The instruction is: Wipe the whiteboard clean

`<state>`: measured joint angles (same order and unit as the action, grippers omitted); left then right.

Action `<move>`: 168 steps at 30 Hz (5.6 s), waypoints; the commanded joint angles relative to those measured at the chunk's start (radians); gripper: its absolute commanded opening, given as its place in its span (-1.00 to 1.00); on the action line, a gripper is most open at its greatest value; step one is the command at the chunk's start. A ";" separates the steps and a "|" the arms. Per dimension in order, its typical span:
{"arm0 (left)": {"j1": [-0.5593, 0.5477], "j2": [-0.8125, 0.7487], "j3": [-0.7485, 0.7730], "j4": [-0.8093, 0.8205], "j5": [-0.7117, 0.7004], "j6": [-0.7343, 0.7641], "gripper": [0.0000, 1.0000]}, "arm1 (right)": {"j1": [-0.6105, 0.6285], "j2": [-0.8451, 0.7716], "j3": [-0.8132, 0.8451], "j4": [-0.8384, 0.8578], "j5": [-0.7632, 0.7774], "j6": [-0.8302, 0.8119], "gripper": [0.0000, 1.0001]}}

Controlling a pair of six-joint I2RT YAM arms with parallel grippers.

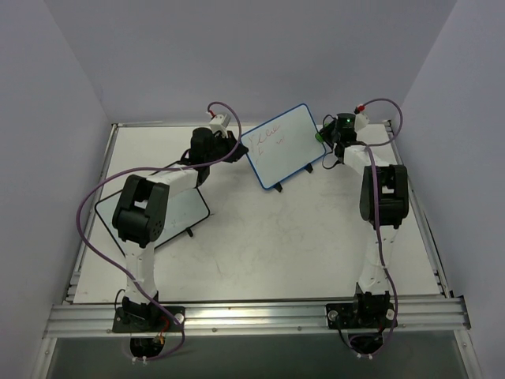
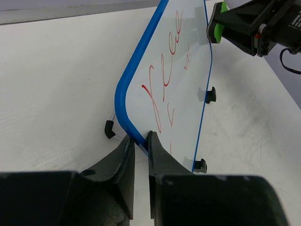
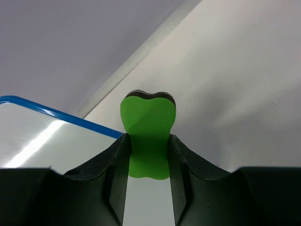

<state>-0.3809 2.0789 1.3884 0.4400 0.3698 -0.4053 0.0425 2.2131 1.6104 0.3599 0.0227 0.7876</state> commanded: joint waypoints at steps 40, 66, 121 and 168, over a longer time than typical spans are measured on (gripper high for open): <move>-0.033 0.015 0.000 -0.121 -0.017 0.131 -0.95 | 0.020 -0.013 0.030 -0.022 0.075 -0.027 -1.00; -0.036 0.012 0.003 -0.132 -0.022 0.140 -0.95 | 0.005 0.005 0.008 -0.015 0.066 -0.030 -1.00; -0.047 0.013 -0.003 -0.138 -0.040 0.158 -0.95 | 0.036 0.048 0.060 -0.029 0.146 -0.056 -1.00; -0.058 0.012 0.004 -0.142 -0.046 0.164 -0.95 | 0.234 -0.049 -0.081 -0.058 0.056 -0.071 -1.00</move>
<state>-0.4004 2.0781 1.4006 0.4015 0.3035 -0.3695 0.3370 2.1246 1.5333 0.4194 0.0917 0.7139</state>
